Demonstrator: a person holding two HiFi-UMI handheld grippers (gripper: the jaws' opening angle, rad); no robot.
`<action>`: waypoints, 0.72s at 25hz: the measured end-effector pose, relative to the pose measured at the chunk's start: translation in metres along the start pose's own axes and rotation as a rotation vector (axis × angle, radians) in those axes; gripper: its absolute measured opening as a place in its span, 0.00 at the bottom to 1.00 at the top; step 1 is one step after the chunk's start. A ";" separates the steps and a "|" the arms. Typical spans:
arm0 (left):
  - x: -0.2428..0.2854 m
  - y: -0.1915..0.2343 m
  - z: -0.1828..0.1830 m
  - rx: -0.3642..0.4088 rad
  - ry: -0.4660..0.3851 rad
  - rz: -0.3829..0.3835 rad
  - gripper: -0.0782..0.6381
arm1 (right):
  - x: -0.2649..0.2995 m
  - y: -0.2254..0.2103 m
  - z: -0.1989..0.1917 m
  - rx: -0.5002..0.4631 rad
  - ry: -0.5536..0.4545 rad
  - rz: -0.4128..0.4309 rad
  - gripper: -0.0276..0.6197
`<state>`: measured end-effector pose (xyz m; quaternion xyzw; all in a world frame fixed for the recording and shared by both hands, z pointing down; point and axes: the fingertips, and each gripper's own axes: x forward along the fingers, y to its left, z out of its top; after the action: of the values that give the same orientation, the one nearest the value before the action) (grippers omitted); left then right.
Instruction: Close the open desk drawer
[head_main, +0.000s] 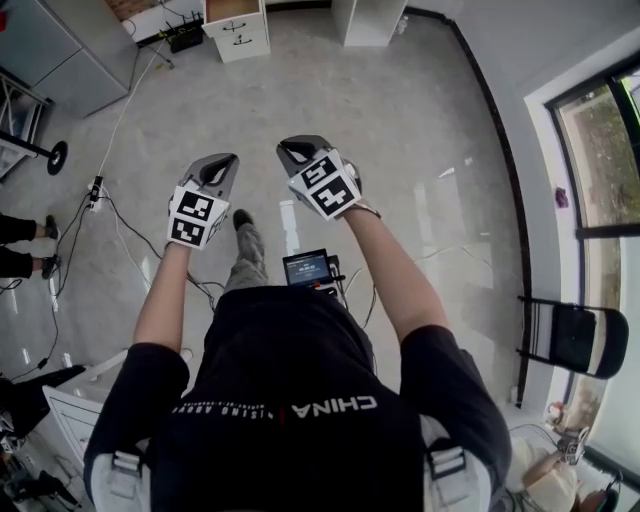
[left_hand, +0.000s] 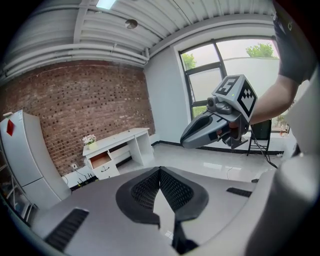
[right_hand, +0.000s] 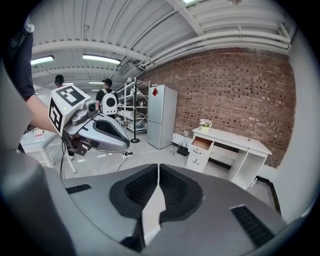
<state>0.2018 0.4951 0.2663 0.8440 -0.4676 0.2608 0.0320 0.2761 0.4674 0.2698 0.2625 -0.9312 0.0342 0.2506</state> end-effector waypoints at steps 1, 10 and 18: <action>0.009 0.011 -0.002 0.001 0.001 -0.007 0.13 | 0.012 -0.007 0.002 0.003 0.006 0.000 0.07; 0.096 0.175 -0.001 0.005 -0.007 -0.075 0.13 | 0.152 -0.090 0.060 0.032 0.071 -0.038 0.07; 0.146 0.329 -0.005 -0.005 -0.012 -0.104 0.13 | 0.286 -0.149 0.130 0.070 0.085 -0.090 0.07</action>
<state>-0.0034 0.1997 0.2766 0.8688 -0.4237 0.2524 0.0447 0.0826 0.1786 0.2845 0.3112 -0.9051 0.0666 0.2820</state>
